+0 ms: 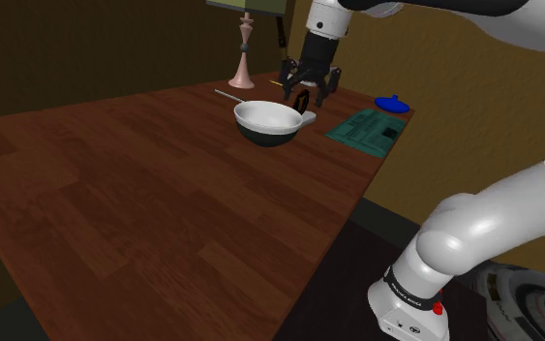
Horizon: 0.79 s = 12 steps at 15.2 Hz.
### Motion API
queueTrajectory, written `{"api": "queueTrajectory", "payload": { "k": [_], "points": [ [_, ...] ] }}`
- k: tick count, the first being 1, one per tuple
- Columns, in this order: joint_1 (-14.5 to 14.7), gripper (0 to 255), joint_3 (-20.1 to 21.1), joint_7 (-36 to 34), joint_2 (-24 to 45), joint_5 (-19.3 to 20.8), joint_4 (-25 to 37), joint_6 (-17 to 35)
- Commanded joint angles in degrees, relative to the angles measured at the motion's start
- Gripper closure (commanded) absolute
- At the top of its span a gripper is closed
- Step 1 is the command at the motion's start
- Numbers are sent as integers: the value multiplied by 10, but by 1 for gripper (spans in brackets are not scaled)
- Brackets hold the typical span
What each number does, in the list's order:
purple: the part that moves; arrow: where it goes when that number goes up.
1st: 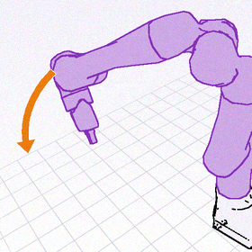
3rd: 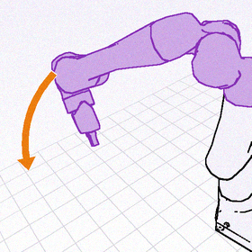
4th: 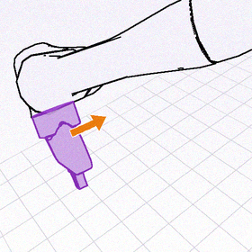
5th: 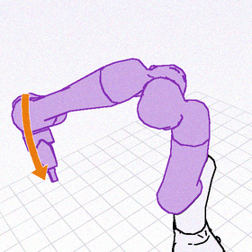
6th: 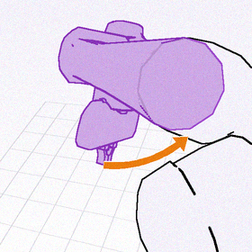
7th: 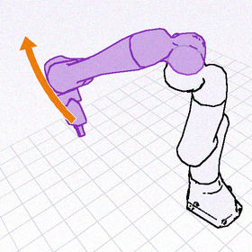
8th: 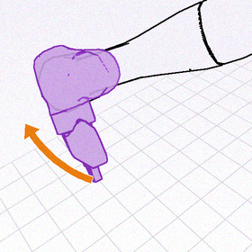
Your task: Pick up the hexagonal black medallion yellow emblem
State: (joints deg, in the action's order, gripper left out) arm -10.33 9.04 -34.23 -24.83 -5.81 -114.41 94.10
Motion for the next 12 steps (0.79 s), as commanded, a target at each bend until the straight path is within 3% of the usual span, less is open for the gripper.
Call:
{"api": "queueTrajectory", "payload": {
  "k": [1,8,12],
  "points": [
    [-26,0,6,-97,50,-6,49,-17],
    [-97,0,-19,-382,183,-31,185,-70],
    [-100,0,-22,-395,183,-34,161,-48]
  ]
}}
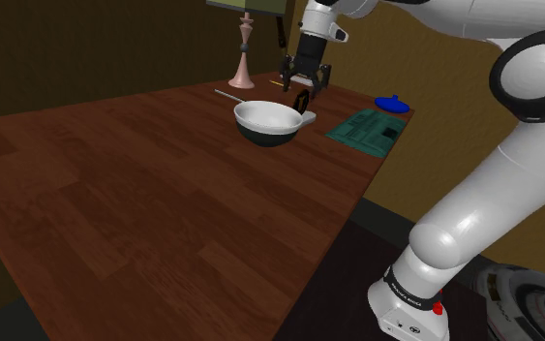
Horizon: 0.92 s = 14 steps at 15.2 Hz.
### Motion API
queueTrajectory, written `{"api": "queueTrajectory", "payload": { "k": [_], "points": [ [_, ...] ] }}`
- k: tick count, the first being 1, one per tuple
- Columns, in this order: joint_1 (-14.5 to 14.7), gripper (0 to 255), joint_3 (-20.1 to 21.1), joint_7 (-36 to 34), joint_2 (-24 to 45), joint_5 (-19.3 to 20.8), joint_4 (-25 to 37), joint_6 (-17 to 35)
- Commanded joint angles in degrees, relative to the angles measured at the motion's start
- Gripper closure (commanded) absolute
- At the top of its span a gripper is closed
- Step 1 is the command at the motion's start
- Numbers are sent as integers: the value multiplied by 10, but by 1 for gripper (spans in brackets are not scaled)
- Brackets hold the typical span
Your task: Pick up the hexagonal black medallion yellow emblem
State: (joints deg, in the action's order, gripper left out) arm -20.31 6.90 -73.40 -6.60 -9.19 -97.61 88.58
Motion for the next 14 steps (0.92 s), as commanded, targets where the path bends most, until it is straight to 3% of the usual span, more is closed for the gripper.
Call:
{"api": "queueTrajectory", "payload": {
  "k": [1,6,7,14],
  "points": [
    [-1,0,0,-2,-1,-1,-17,15],
    [0,0,0,2,-6,-2,-50,43],
    [-1,255,0,3,-6,-1,-50,43],
    [-1,255,0,3,-6,-1,-51,44]
  ]
}}
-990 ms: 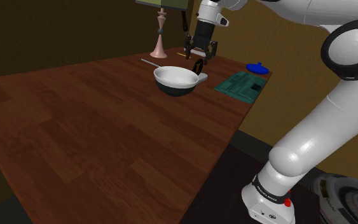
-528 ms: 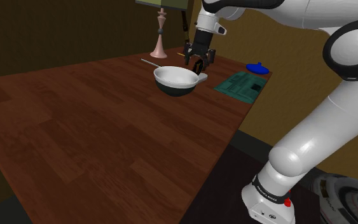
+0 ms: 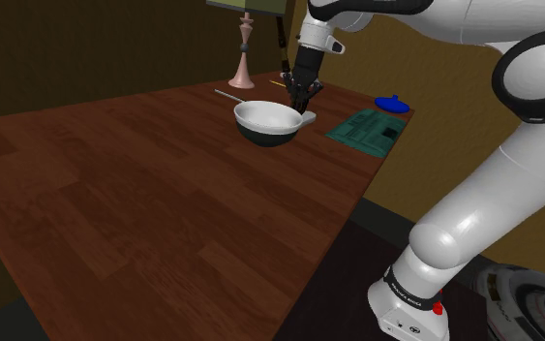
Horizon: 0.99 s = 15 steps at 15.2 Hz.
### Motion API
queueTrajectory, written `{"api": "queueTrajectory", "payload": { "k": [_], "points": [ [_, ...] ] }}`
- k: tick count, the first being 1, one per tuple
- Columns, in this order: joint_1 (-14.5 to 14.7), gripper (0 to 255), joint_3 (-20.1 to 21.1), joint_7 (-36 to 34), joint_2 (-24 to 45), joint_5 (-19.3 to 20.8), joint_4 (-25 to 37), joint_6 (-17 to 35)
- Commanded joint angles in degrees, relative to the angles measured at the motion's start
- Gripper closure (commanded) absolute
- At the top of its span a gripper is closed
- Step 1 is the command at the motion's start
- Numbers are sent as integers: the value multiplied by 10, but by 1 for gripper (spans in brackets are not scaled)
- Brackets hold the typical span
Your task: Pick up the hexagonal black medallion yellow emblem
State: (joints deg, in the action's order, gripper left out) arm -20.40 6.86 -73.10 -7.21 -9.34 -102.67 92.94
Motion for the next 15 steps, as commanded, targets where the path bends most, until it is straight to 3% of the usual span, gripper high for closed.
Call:
{"api": "queueTrajectory", "payload": {
  "k": [1,15],
  "points": [
    [0,255,0,0,0,0,0,0],
    [0,255,0,-17,27,3,133,-105]
  ]
}}
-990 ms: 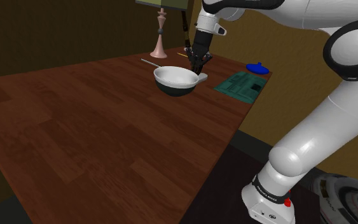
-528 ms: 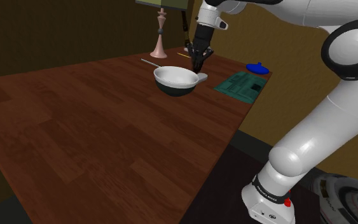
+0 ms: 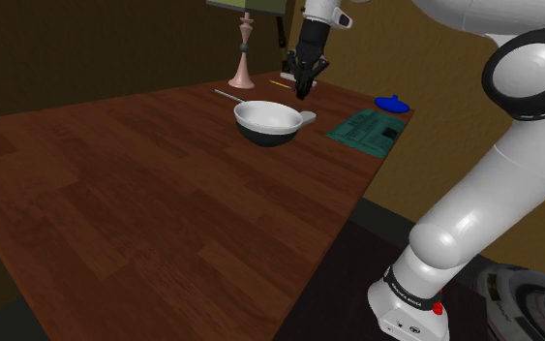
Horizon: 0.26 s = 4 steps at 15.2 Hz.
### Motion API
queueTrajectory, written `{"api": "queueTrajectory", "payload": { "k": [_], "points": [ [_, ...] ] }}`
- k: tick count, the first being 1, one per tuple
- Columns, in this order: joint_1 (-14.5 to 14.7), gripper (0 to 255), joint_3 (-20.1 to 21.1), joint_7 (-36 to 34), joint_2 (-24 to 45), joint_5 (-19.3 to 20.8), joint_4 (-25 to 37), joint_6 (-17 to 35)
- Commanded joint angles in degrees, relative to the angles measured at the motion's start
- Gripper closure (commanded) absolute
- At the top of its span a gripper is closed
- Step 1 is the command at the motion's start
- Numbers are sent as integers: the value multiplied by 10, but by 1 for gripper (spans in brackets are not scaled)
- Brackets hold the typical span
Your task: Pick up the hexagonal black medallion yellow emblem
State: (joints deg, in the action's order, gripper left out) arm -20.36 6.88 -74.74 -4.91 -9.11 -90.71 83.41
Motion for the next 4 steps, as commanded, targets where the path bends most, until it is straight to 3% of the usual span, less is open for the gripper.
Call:
{"api": "queueTrajectory", "payload": {
  "k": [1,4],
  "points": [
    [0,255,-1,-2,7,0,25,-18],
    [0,255,-1,-4,11,1,38,-28]
  ]
}}
